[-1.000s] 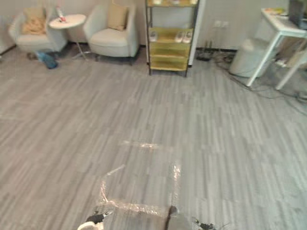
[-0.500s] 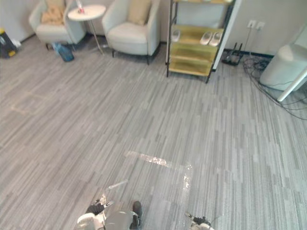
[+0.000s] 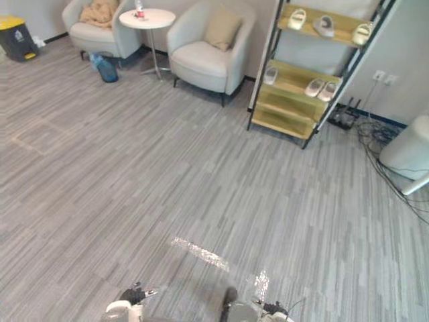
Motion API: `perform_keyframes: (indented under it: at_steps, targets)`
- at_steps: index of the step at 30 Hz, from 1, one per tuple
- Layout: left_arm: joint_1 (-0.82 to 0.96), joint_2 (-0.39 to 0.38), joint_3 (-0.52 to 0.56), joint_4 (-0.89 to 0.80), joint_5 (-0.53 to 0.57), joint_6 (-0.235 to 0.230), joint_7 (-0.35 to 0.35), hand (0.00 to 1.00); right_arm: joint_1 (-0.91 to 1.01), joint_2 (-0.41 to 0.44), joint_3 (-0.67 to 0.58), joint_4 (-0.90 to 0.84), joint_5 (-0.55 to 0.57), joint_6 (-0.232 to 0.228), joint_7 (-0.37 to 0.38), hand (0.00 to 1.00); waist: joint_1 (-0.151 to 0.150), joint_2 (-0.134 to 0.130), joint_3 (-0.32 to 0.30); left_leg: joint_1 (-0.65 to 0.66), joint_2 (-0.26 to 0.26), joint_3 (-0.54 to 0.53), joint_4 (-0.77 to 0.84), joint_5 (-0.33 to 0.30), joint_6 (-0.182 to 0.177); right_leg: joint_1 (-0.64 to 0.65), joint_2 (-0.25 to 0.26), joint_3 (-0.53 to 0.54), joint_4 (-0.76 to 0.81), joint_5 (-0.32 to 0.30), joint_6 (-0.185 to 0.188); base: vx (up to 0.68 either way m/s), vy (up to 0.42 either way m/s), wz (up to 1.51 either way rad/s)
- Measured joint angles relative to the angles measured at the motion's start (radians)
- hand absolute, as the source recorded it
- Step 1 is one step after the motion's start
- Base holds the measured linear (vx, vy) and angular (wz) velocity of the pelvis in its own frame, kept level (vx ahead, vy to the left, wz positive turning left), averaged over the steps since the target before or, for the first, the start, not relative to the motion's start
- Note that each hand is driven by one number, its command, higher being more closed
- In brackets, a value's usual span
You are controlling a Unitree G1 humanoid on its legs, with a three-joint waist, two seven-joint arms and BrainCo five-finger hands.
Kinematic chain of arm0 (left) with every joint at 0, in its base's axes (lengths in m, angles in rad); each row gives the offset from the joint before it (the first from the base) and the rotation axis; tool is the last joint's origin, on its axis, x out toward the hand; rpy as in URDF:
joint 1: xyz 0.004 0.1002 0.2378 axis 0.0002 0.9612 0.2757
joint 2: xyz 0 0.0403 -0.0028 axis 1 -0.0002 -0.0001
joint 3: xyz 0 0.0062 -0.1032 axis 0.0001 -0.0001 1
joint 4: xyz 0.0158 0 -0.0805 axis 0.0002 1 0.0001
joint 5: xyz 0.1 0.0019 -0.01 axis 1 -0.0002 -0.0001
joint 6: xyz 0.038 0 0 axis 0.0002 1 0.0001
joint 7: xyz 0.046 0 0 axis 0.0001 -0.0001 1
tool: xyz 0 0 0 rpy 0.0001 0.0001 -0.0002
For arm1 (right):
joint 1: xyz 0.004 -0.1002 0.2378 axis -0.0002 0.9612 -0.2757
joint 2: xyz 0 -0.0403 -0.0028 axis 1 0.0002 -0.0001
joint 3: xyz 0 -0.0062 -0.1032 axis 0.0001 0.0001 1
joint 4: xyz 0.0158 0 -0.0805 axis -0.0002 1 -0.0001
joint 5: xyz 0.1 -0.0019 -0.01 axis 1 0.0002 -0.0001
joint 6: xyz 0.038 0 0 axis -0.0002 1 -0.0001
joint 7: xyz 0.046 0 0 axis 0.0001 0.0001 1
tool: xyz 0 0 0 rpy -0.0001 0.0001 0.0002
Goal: Pick up cushions and gather them together orderly.
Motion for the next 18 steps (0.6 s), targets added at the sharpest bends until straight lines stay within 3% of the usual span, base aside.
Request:
perform_keyframes:
  at_steps: [1, 4, 5, 7, 10, 11, 14, 18]
  targets:
    - [0.003, -0.012, 0.001, -0.001, 0.007, 0.0, -0.001, 0.0, -0.001, 0.0, 0.0, -0.003, 0.0, -0.002, 0.001, 0.0, -0.002, 0.012, 0.001, -0.038, 0.02, -0.004, 0.1, -0.025, -0.018, 0.017, 0.018, -0.009, -0.014, -0.021, -0.009, 0.24, -0.19, 0.05]
    - [0.001, -0.025, 0.014, -0.042, 0.009, -0.001, -0.002, 0.0, 0.008, 0.0, 0.002, -0.007, 0.001, -0.003, -0.001, 0.0, 0.008, 0.016, 0.007, -0.22, 0.057, -0.021, 0.48, -0.028, -0.05, 0.064, 0.048, -0.015, -0.053, -0.034, -0.027, 0.21, -0.185, 0.0]
    - [0.001, -0.032, 0.021, -0.048, 0.009, -0.001, -0.002, 0.0, 0.01, -0.003, 0.003, -0.008, 0.001, -0.003, -0.003, 0.0, 0.011, 0.027, 0.009, -0.258, 0.078, -0.022, 0.572, -0.035, -0.044, 0.095, 0.065, -0.014, -0.059, -0.044, -0.043, 0.22, -0.105, -0.14]
    - [0.001, -0.032, 0.019, -0.054, 0.011, -0.001, -0.002, 0.0, 0.017, -0.001, 0.003, -0.008, 0.002, -0.003, -0.004, 0.0, 0.014, 0.025, 0.01, -0.283, 0.077, -0.021, 0.565, -0.052, -0.023, 0.132, 0.068, -0.005, -0.062, -0.065, -0.045, 0.21, -0.046, -0.17]
    - [0.003, -0.034, 0.009, -0.068, 0.014, -0.001, -0.001, 0.0, 0.022, -0.001, 0.003, -0.009, 0.002, -0.002, -0.009, 0.0, 0.027, 0.024, 0.01, -0.298, 0.04, -0.05, 0.351, -0.059, -0.023, 0.166, 0.053, 0.018, -0.071, -0.078, -0.025, 0.22, 0.072, -0.29]
    - [0.003, -0.035, 0.007, -0.069, 0.018, -0.001, -0.001, 0.0, 0.028, -0.001, 0.004, -0.011, 0.001, -0.001, -0.009, 0.0, 0.031, 0.026, 0.007, -0.293, 0.01, -0.099, 0.208, 0.044, -0.038, 0.174, 0.044, 0.034, -0.065, -0.091, -0.004, 0.22, 0.156, -0.25]
    - [0.002, -0.025, -0.004, -0.061, 0.03, 0.0, 0.0, 0.0, 0.049, 0.01, 0.005, -0.019, 0.002, 0.001, -0.009, 0.0, 0.029, 0.003, -0.026, -0.259, -0.036, -0.098, 0.142, 0.074, -0.009, 0.18, 0.011, 0.05, -0.083, -0.09, 0.032, 0.24, 0.127, 0.05]
    - [0.01, -0.025, -0.002, -0.051, 0.032, 0.003, -0.003, 0.0, 0.07, 0.018, 0.036, -0.05, -0.001, 0.002, -0.008, 0.0, 0.031, -0.002, -0.034, -0.202, -0.071, -0.107, 0.121, 0.074, -0.009, 0.243, -0.02, 0.047, -0.118, -0.078, 0.044, 0.2, 0.122, 0.14]
